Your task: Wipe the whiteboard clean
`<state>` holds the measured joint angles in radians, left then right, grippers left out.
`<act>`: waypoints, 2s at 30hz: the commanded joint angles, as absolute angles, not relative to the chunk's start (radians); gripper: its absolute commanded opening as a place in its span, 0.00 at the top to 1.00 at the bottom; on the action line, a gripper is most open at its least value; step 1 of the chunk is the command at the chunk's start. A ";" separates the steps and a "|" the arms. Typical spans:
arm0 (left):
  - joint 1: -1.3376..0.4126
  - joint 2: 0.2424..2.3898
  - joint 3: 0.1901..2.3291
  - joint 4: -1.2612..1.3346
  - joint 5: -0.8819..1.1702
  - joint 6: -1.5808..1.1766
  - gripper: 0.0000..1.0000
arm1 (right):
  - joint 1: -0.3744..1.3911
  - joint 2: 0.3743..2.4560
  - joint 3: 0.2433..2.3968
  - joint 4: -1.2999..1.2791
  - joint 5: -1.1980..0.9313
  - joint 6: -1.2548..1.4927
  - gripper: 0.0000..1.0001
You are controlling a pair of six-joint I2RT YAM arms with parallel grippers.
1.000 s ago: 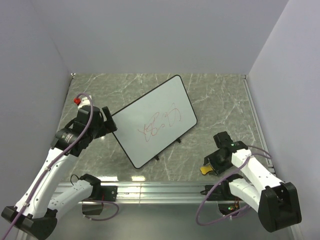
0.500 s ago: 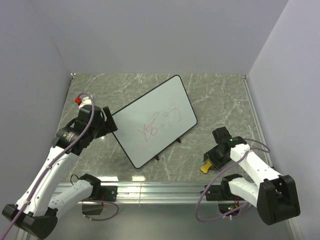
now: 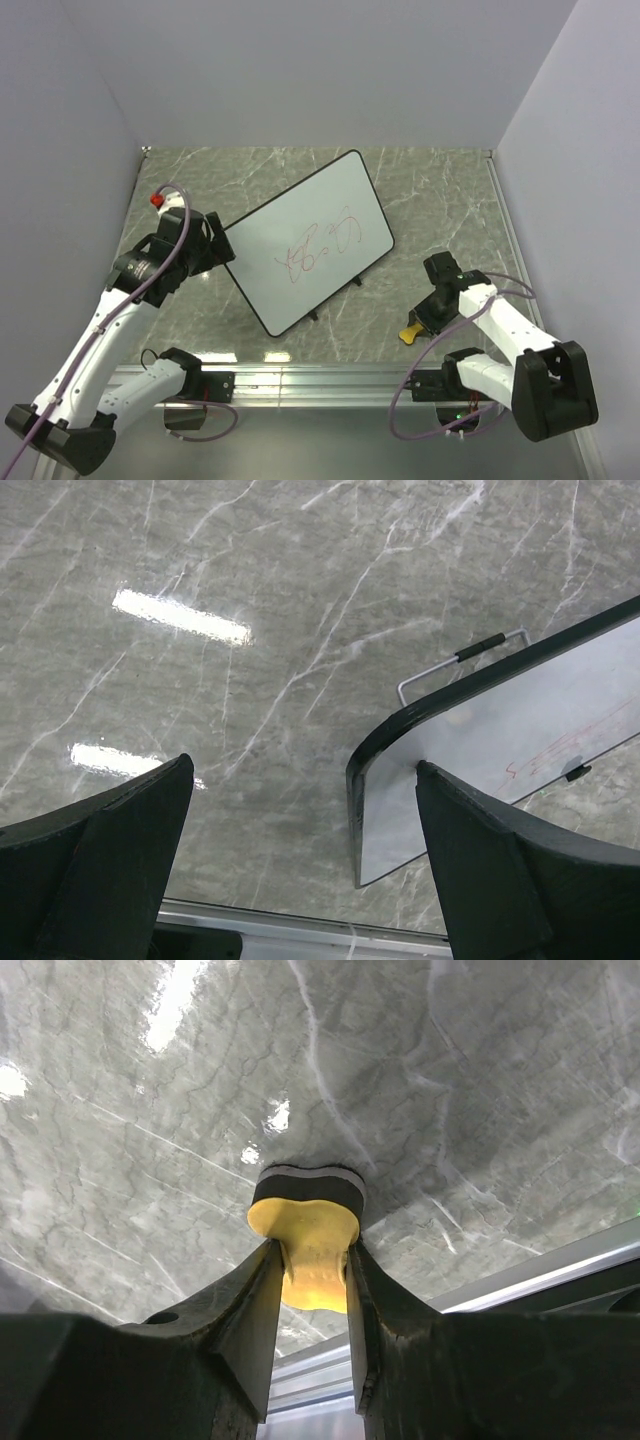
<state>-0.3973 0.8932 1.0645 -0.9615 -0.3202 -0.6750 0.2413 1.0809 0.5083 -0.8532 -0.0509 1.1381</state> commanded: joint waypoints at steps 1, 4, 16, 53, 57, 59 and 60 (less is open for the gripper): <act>-0.399 0.908 1.123 -0.983 -0.354 -0.680 0.01 | 0.236 1.132 0.502 -0.787 -0.043 1.086 0.74; -0.397 0.923 1.172 -0.988 -0.345 -0.675 0.01 | 0.236 1.161 0.508 -0.764 -0.048 1.051 0.83; -0.211 0.954 1.401 -0.899 -0.110 -0.623 0.01 | 0.235 1.134 0.639 -0.707 -0.124 0.960 1.00; -0.382 1.649 1.629 -0.695 0.522 -0.330 0.51 | 0.239 0.989 0.947 -0.675 -0.371 0.847 1.00; -0.391 1.635 1.588 -0.692 0.500 -0.330 0.63 | 0.268 0.995 0.911 -0.508 -0.428 0.874 1.00; -0.393 1.632 1.575 -0.687 0.489 -0.330 0.68 | 0.290 1.028 0.905 -0.413 -0.442 0.890 1.00; -0.393 1.629 1.568 -0.690 0.485 -0.328 0.70 | 0.313 1.043 0.905 -0.382 -0.448 0.911 1.00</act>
<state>-0.3817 1.6531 1.5879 -0.6811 0.4942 -0.3450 0.2745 1.0218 0.9092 -0.5659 -0.3946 0.8776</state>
